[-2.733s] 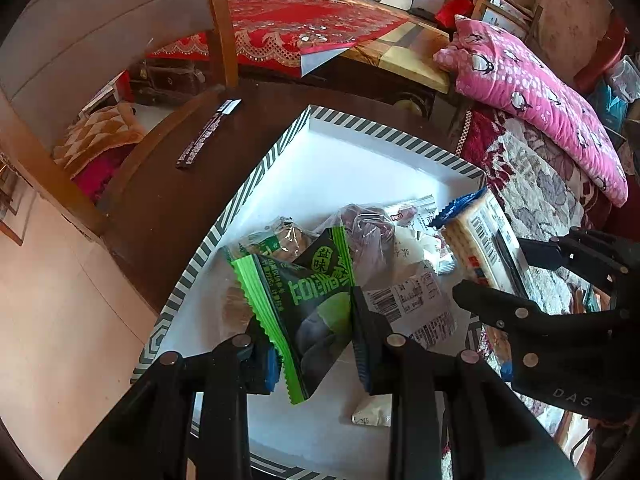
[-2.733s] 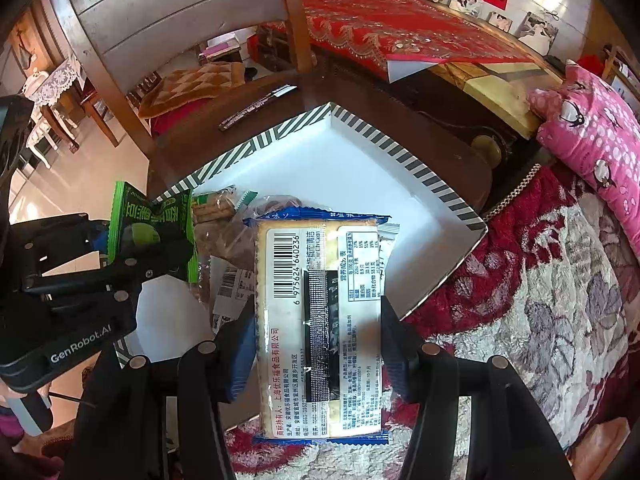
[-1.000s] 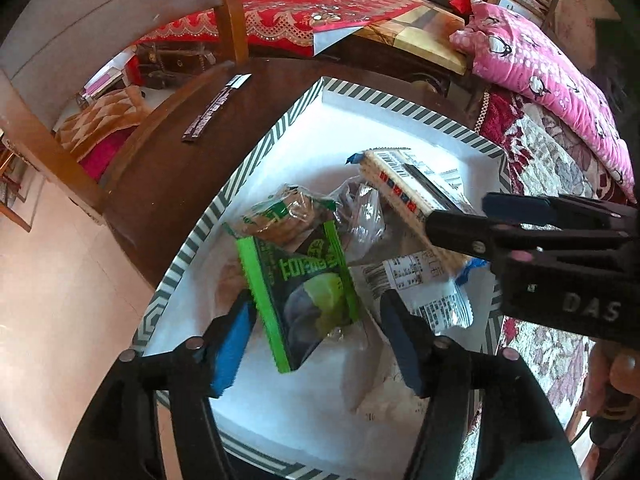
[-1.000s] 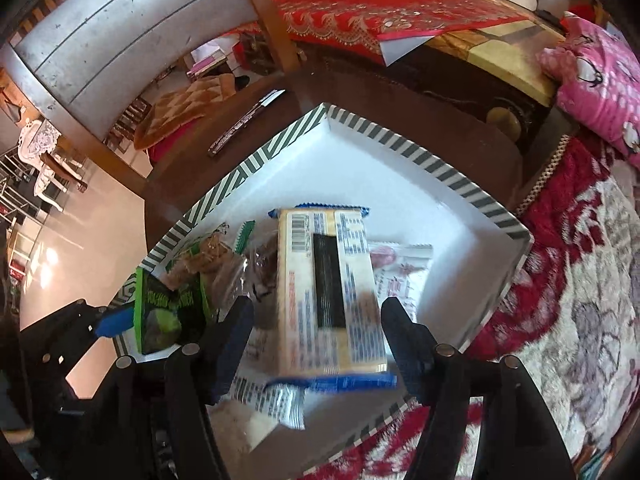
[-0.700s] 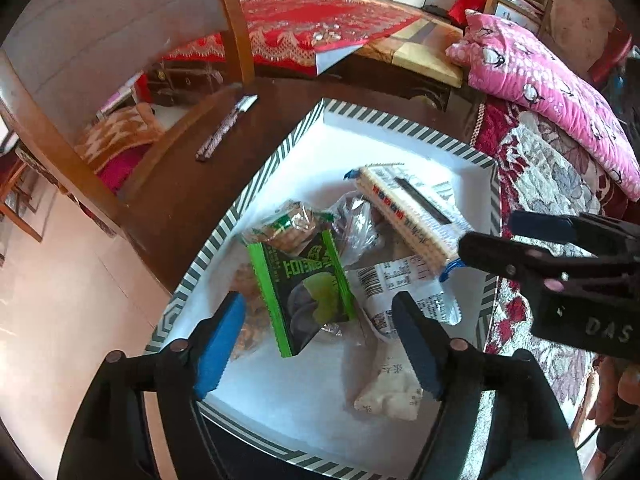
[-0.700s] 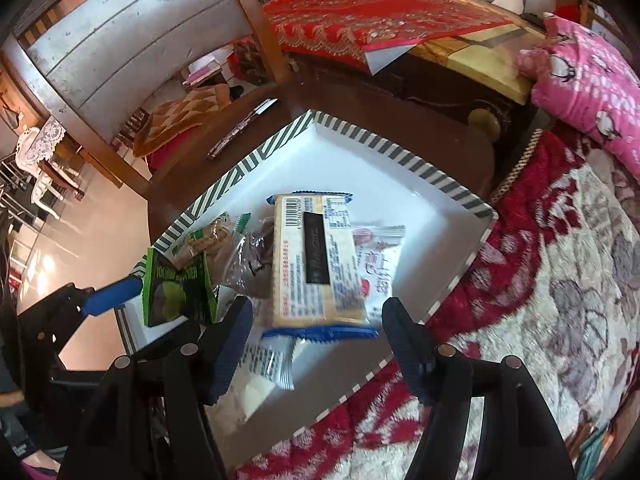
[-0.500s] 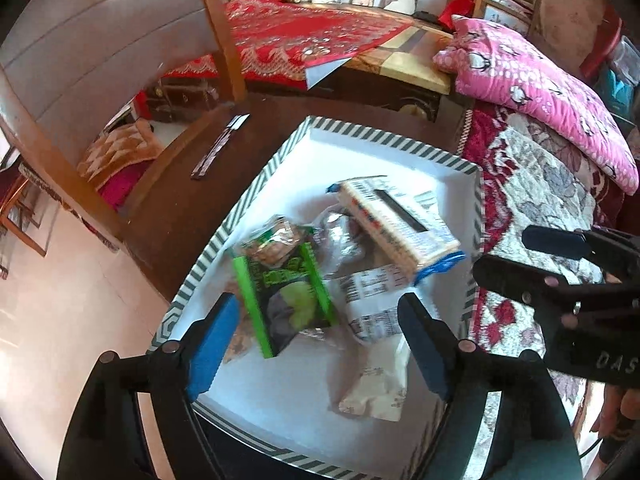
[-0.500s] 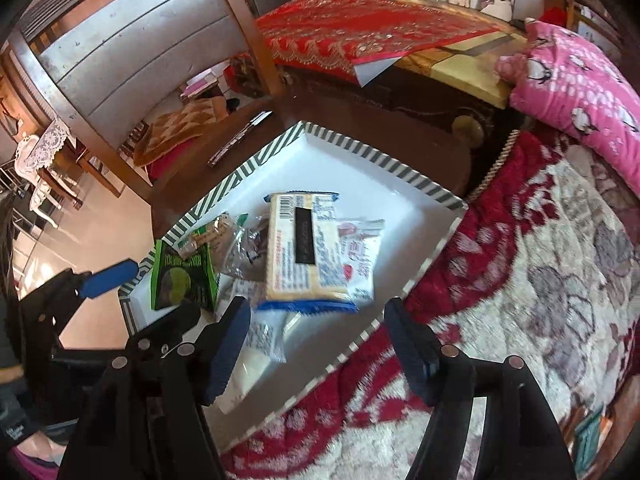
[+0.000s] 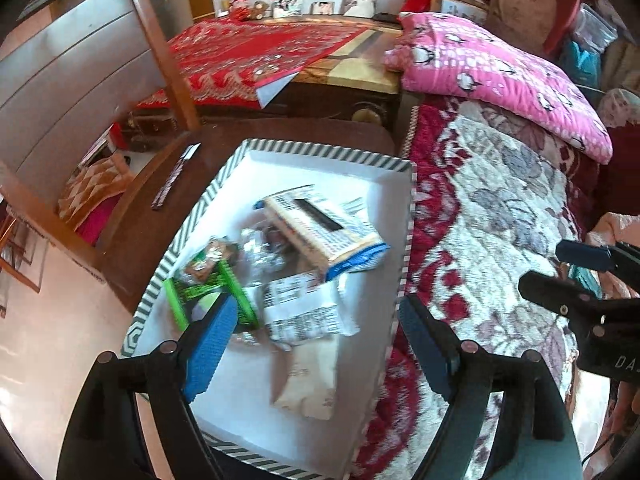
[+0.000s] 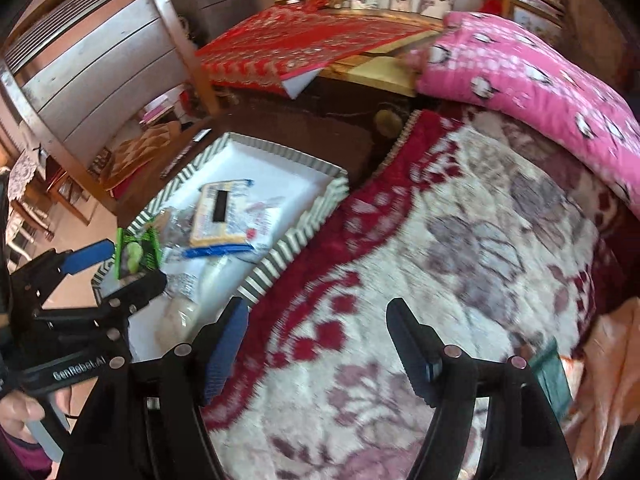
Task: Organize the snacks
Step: 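Move both grippers back over the remaining snacks on the bedspread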
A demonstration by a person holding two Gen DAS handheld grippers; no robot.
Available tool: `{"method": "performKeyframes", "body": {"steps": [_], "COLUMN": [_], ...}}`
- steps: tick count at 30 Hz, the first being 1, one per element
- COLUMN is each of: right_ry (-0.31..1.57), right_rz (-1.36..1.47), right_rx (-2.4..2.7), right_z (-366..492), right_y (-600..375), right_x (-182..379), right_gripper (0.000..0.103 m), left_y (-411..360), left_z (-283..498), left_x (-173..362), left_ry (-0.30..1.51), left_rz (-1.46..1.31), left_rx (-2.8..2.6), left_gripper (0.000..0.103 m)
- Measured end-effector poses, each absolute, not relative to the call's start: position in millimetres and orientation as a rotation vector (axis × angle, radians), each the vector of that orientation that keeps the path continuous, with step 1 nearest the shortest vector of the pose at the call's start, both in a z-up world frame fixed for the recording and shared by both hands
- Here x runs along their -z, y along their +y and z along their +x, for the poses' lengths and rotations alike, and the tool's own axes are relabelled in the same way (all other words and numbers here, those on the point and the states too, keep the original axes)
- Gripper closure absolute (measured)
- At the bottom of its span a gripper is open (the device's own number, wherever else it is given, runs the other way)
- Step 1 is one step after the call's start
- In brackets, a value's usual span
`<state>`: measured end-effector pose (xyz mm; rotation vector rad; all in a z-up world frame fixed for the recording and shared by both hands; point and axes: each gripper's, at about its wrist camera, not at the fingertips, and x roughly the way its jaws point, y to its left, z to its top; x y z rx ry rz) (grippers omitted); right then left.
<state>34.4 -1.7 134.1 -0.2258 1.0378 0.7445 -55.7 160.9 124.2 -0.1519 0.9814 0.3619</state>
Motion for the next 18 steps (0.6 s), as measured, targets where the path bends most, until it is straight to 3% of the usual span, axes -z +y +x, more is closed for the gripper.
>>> {"method": "performKeyframes", "body": {"steps": [18], "right_ry": [1.066], "right_rz": [-0.183], "right_rx": [-0.559], "right_z": [42.1], "right_y": [-111.3], "right_x": [-120.1], "right_gripper": [0.026], "left_y": [56.8], "left_z": [-10.7], "left_x": [-114.4], "left_ry": [0.999], "left_rz": [-0.044], "left_rx": [-0.185], "left_gripper": [0.021]}}
